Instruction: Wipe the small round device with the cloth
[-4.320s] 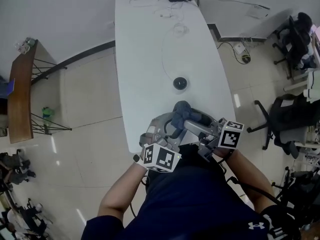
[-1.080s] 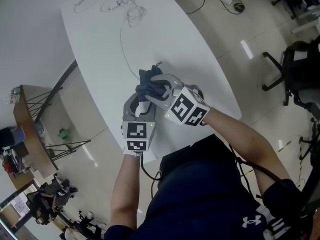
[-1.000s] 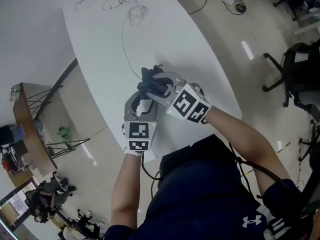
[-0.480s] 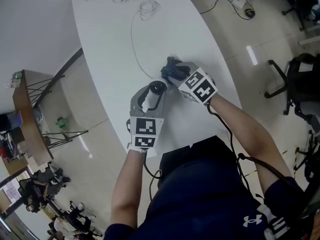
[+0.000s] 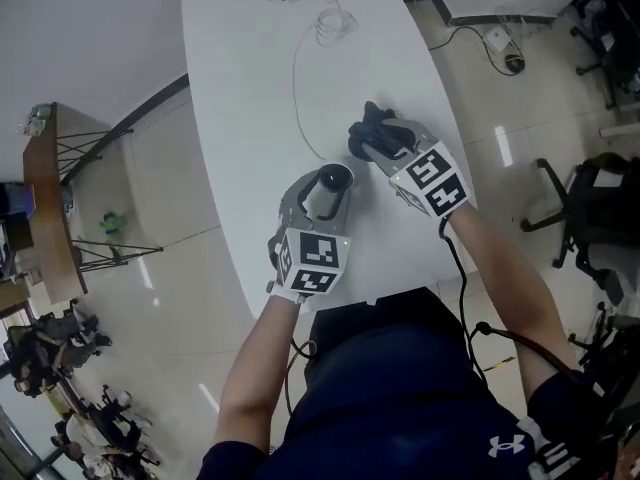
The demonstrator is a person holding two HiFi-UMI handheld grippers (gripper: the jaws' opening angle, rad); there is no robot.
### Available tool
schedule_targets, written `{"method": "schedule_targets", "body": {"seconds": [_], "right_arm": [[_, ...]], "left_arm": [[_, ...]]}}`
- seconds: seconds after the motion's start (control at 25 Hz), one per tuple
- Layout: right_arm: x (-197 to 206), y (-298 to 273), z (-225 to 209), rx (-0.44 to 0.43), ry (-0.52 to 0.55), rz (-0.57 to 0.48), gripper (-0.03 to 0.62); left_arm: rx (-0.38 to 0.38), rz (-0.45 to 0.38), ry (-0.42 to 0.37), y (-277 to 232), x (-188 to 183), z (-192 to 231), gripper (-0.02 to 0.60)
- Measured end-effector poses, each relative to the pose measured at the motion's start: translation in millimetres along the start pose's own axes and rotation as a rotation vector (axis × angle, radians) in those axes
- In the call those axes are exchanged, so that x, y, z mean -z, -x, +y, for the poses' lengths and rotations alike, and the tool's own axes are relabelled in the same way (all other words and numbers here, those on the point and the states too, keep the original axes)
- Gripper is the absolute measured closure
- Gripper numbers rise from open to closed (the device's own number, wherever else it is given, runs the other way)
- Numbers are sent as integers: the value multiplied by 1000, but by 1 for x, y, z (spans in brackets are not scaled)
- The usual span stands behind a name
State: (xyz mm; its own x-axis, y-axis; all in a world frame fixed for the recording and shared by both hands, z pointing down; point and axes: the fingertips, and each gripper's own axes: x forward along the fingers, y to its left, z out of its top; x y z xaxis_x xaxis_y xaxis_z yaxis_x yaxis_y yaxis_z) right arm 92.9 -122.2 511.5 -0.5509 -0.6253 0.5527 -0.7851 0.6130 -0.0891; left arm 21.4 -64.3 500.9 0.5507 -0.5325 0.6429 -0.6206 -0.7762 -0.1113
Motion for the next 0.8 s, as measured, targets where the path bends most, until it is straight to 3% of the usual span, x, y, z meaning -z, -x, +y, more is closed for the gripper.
{"method": "schedule_targets", "body": {"seconds": [0.12, 0.24, 0.36, 0.56, 0.8], "right_arm": [[-59, 23, 33, -97, 145, -122, 437], [-69, 17, 77, -191, 421, -69, 437], [-56, 5, 96, -251, 559, -2, 437], [-53, -9, 84, -273, 493, 26, 437], [-33, -45, 45, -315, 230, 75, 439]], "left_arm": [[-12, -30, 106, 4, -3, 1, 399], [-32, -40, 210, 3, -2, 4, 407], [-66, -36, 251, 1, 0, 5, 407], [-88, -49, 251, 2, 1, 6, 413], [-95, -54, 244, 1, 0, 4, 413]]}}
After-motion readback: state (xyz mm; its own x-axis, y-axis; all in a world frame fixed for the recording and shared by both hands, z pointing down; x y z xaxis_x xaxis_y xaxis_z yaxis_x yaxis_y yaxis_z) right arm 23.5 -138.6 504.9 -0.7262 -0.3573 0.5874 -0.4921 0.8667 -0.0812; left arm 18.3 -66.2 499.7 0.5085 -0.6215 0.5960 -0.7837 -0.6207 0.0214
